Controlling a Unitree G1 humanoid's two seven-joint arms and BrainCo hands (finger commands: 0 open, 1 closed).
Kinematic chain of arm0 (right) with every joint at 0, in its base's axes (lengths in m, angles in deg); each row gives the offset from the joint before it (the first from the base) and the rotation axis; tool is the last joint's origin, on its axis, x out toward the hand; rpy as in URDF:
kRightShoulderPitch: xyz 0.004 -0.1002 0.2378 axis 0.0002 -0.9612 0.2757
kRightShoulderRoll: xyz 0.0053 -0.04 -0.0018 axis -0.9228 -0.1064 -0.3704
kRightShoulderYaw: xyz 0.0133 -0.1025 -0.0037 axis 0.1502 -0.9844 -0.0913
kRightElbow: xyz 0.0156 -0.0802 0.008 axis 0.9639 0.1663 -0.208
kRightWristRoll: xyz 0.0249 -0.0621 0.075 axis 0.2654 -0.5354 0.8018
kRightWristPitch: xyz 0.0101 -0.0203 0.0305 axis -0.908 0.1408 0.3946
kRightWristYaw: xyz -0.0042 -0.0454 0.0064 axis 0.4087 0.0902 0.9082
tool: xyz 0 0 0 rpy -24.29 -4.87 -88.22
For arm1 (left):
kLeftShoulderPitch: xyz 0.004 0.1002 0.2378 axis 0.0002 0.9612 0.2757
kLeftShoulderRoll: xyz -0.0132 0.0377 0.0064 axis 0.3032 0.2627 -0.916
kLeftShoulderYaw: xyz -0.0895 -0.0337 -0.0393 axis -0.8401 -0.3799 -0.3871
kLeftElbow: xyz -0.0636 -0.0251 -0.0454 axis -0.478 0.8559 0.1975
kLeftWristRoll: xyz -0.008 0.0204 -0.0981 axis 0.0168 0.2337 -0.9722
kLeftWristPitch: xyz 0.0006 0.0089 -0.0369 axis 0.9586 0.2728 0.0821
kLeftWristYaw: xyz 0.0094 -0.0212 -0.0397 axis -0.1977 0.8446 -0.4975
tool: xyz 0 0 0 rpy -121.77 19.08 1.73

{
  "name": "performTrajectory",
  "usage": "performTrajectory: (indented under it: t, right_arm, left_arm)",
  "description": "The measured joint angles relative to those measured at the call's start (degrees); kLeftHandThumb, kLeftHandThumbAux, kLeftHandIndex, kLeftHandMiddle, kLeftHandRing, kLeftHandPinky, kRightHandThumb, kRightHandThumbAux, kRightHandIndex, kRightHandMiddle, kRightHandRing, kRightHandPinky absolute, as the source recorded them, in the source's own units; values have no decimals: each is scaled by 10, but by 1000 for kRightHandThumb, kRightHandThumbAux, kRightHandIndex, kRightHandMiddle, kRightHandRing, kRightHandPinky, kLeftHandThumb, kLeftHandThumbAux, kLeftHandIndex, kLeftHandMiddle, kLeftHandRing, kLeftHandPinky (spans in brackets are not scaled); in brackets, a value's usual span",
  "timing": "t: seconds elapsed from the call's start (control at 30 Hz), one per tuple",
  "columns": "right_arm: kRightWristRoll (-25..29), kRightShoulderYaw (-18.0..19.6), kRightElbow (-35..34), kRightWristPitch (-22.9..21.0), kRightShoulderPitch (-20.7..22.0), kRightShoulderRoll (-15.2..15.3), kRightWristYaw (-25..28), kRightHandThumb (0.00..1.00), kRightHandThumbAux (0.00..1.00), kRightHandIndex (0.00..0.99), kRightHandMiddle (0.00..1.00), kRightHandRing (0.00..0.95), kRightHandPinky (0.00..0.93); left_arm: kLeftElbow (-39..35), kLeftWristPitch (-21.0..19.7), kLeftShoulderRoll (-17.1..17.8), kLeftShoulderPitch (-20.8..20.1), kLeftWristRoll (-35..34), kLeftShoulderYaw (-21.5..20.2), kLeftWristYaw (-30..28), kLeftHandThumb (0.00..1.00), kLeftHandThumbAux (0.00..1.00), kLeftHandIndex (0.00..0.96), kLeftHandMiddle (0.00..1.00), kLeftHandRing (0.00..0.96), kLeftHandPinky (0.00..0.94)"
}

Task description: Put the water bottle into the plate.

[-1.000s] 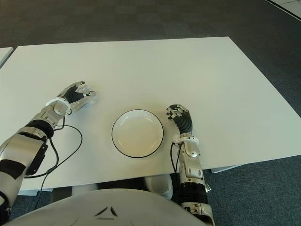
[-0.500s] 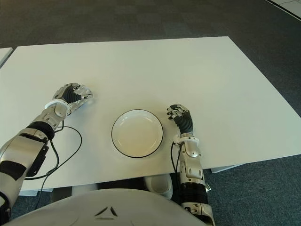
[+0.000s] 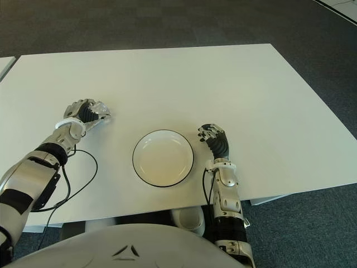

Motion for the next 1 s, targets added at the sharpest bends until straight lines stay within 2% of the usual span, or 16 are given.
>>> performTrajectory:
  t: [1.0]
  right_arm:
    - [2, 2, 7, 2, 1, 0, 8, 702, 737, 426, 478, 490, 523]
  left_arm:
    - [0, 12, -2, 1, 0, -4, 9, 854, 668, 399, 542, 873, 864]
